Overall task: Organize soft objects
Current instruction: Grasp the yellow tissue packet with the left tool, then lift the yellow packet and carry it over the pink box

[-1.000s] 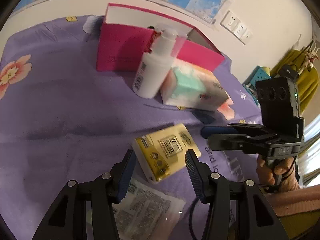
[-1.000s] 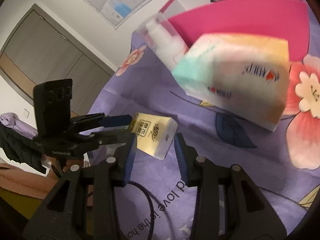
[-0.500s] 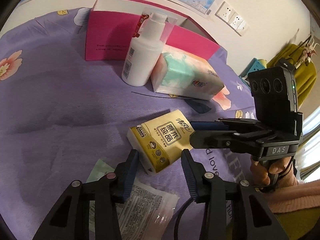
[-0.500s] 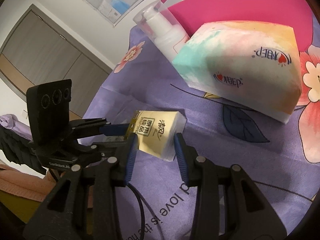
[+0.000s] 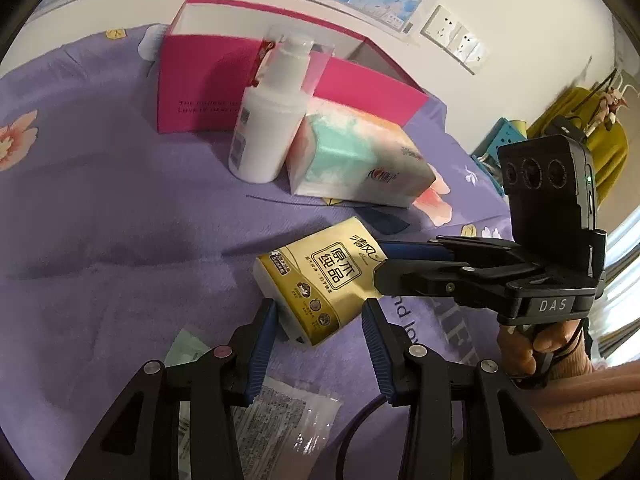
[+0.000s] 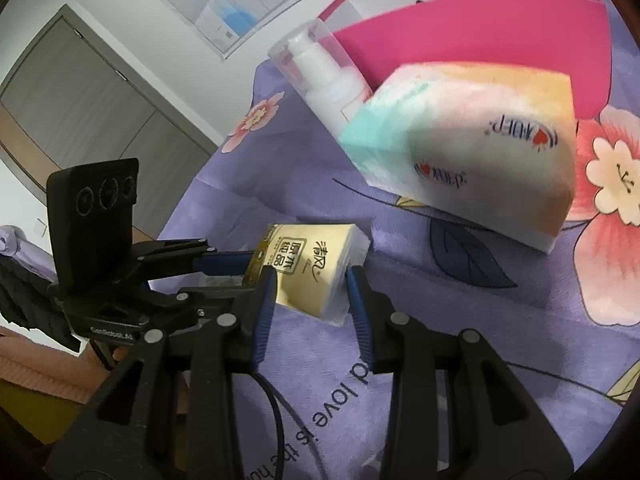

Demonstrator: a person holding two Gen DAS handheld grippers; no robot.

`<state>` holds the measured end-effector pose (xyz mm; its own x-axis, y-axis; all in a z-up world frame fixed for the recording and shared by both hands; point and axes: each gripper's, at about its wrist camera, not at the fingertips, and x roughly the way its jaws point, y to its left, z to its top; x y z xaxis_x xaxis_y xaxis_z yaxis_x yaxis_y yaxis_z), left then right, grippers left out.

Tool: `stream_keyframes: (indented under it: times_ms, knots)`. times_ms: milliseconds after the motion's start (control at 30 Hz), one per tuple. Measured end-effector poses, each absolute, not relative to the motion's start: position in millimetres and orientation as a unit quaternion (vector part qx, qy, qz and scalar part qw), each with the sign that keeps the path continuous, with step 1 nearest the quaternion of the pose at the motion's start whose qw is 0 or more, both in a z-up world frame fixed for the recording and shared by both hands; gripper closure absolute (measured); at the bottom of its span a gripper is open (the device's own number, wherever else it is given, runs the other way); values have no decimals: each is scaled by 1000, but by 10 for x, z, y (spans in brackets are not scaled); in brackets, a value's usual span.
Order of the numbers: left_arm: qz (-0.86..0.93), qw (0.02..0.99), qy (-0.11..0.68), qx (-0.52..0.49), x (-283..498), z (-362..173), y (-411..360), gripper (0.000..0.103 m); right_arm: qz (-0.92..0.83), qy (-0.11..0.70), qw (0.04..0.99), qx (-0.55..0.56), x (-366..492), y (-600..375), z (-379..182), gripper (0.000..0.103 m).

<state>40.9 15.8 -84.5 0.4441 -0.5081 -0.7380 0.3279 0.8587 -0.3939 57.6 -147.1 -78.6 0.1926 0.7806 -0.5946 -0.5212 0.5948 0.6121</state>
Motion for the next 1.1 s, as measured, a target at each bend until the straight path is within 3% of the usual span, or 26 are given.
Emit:
stream_keyframes:
  times_ms: [700,1100]
  knots:
    - [-256,898,351,-74,362,15,245,60,460,353,806,121,579,-1607,160,64]
    - [-239,921,303,-56,760,495,353,60,469,293,824,120,1018,-1508,638,64]
